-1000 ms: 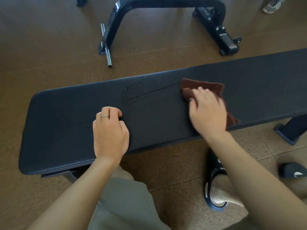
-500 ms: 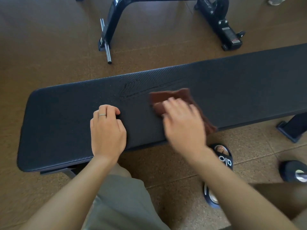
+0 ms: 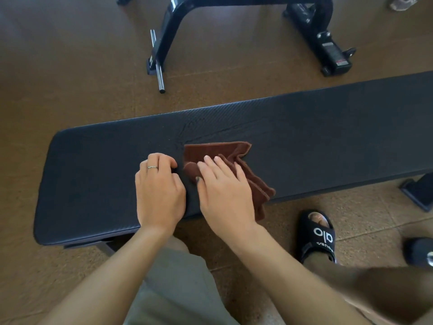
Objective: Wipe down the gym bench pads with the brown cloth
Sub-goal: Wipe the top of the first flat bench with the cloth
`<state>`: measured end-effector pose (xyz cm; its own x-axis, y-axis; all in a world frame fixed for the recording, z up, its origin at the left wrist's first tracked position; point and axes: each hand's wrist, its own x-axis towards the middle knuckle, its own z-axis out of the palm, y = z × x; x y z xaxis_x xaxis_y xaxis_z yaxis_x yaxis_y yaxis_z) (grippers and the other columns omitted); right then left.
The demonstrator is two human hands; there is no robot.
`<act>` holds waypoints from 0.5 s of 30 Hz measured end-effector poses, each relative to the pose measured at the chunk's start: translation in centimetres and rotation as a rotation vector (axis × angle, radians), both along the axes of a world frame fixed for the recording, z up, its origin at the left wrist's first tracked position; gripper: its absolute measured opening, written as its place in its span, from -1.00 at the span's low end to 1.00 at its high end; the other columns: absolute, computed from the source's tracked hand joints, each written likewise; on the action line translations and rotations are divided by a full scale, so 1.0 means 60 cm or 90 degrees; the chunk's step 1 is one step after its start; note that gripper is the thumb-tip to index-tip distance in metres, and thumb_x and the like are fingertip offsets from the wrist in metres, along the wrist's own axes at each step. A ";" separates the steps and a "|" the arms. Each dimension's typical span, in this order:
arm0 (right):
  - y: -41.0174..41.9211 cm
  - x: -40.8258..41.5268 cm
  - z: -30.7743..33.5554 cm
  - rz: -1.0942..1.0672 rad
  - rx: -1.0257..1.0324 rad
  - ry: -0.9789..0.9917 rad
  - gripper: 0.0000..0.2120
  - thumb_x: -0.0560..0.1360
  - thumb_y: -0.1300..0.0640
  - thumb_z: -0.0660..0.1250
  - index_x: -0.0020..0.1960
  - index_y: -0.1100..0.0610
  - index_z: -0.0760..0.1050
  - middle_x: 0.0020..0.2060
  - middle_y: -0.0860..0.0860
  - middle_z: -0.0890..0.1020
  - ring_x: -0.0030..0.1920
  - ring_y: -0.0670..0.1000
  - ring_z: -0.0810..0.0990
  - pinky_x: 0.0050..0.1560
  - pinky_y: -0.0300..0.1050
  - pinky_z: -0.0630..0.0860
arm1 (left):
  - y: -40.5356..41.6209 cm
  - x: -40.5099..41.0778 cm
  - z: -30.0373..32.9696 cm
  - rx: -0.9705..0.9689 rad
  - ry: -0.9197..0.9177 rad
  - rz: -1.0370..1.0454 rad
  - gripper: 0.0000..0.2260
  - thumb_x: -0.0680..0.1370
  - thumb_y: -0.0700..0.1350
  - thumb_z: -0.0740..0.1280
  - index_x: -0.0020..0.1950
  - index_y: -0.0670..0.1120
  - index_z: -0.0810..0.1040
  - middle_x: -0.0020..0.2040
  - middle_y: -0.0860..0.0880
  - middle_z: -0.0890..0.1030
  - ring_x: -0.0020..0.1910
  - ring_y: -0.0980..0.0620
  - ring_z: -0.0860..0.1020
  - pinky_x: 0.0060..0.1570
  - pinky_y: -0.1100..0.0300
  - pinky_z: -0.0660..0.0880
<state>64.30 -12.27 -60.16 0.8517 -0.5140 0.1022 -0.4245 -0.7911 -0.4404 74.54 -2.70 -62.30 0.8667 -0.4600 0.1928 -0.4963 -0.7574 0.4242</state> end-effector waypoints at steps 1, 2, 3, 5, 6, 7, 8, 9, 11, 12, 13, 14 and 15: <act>-0.016 -0.002 0.013 -0.010 0.072 -0.035 -0.70 0.72 0.03 0.20 0.37 0.04 0.58 0.30 0.00 0.67 0.36 0.02 0.59 0.46 0.09 0.45 | -0.001 0.000 0.000 0.001 -0.001 -0.004 -0.85 0.57 -0.29 0.23 0.06 -0.09 0.52 0.07 -0.05 0.52 0.04 -0.06 0.45 0.05 -0.03 0.43; -0.032 -0.002 0.032 -0.029 0.172 -0.065 -0.73 0.73 0.03 0.19 0.30 -0.01 0.61 0.17 -0.07 0.71 0.22 -0.06 0.63 0.35 -0.03 0.51 | -0.001 0.000 0.000 0.004 -0.003 -0.007 -0.85 0.57 -0.29 0.23 0.05 -0.09 0.51 0.07 -0.05 0.51 0.04 -0.07 0.45 0.05 -0.05 0.43; -0.047 0.000 0.051 -0.058 0.303 -0.091 -0.75 0.73 0.02 0.18 0.23 -0.07 0.62 0.05 -0.12 0.71 0.09 -0.13 0.64 0.20 -0.11 0.54 | 0.000 -0.001 -0.001 0.007 -0.008 -0.010 -0.85 0.57 -0.29 0.22 0.05 -0.10 0.51 0.07 -0.06 0.51 0.04 -0.09 0.45 0.04 -0.06 0.44; -0.068 0.008 0.092 -0.146 0.655 -0.197 -0.76 0.69 0.01 0.22 0.04 -0.06 0.68 -0.08 -0.08 0.73 -0.05 -0.14 0.67 0.09 -0.08 0.58 | 0.001 -0.002 -0.003 0.010 -0.020 -0.009 -0.84 0.55 -0.29 0.20 0.05 -0.11 0.51 0.08 -0.08 0.52 0.05 -0.13 0.46 0.04 -0.10 0.44; -0.081 0.013 0.105 -0.191 0.837 -0.269 -0.75 0.67 0.02 0.24 -0.01 -0.02 0.69 -0.08 0.00 0.75 -0.04 -0.07 0.70 0.12 -0.02 0.62 | 0.002 -0.002 -0.003 0.010 -0.022 -0.007 -0.84 0.55 -0.29 0.20 0.05 -0.12 0.52 0.09 -0.08 0.52 0.05 -0.14 0.47 0.04 -0.11 0.45; -0.098 0.017 0.111 -0.237 0.964 -0.316 -0.76 0.68 0.04 0.24 0.03 0.02 0.69 -0.01 0.09 0.76 0.02 0.01 0.72 0.18 0.07 0.64 | 0.002 -0.002 -0.003 0.012 -0.021 -0.006 -0.84 0.55 -0.31 0.22 0.06 -0.13 0.52 0.09 -0.08 0.53 0.06 -0.14 0.47 0.05 -0.12 0.45; -0.114 0.017 0.115 -0.259 1.005 -0.327 -0.76 0.69 0.07 0.23 0.13 0.08 0.68 0.07 0.13 0.75 0.10 0.08 0.73 0.24 0.13 0.63 | 0.003 -0.002 -0.003 0.014 -0.019 -0.007 -0.84 0.56 -0.32 0.23 0.07 -0.13 0.53 0.10 -0.08 0.53 0.07 -0.14 0.48 0.07 -0.11 0.46; -0.133 0.015 0.110 -0.276 0.948 -0.299 -0.74 0.68 0.09 0.25 0.23 0.13 0.65 0.12 0.13 0.74 0.16 0.10 0.71 0.31 0.14 0.60 | 0.003 -0.002 -0.003 0.016 -0.019 -0.008 -0.84 0.56 -0.32 0.24 0.07 -0.13 0.53 0.09 -0.08 0.53 0.07 -0.13 0.48 0.08 -0.11 0.46; -0.171 -0.004 0.092 -0.318 0.666 -0.182 -0.63 0.61 0.08 0.33 0.40 0.12 0.56 0.24 0.07 0.69 0.21 0.02 0.66 0.38 0.05 0.53 | 0.003 -0.001 -0.003 0.014 -0.018 -0.008 -0.84 0.56 -0.31 0.24 0.07 -0.12 0.53 0.09 -0.07 0.53 0.07 -0.12 0.48 0.08 -0.09 0.46; -0.187 -0.018 0.082 -0.352 0.525 -0.147 -0.58 0.61 0.10 0.33 0.47 0.07 0.49 0.31 0.02 0.63 0.21 -0.05 0.61 0.37 -0.02 0.50 | 0.002 -0.001 -0.002 0.011 -0.017 -0.009 -0.84 0.57 -0.30 0.24 0.07 -0.11 0.53 0.09 -0.06 0.52 0.07 -0.11 0.47 0.08 -0.08 0.45; -0.197 -0.030 0.074 -0.382 0.420 -0.152 -0.57 0.64 0.13 0.29 0.50 0.05 0.44 0.35 0.00 0.58 0.22 -0.09 0.56 0.33 -0.08 0.47 | 0.002 -0.001 -0.003 0.009 -0.017 -0.009 -0.84 0.57 -0.30 0.25 0.07 -0.11 0.53 0.09 -0.06 0.52 0.08 -0.10 0.48 0.08 -0.08 0.45; -0.198 -0.041 0.069 -0.390 0.340 -0.191 -0.59 0.66 0.14 0.26 0.51 0.05 0.42 0.35 -0.01 0.56 0.24 -0.08 0.55 0.32 -0.08 0.47 | 0.002 -0.001 -0.003 0.009 -0.016 -0.008 -0.84 0.57 -0.30 0.25 0.08 -0.11 0.53 0.10 -0.07 0.53 0.08 -0.10 0.48 0.08 -0.07 0.45; -0.191 -0.044 0.062 -0.372 0.264 -0.240 -0.60 0.66 0.15 0.24 0.49 0.07 0.43 0.34 0.01 0.56 0.27 -0.04 0.55 0.35 -0.03 0.47 | 0.003 -0.001 -0.003 0.009 -0.017 -0.009 -0.84 0.57 -0.30 0.25 0.08 -0.12 0.53 0.10 -0.07 0.53 0.08 -0.10 0.48 0.08 -0.07 0.45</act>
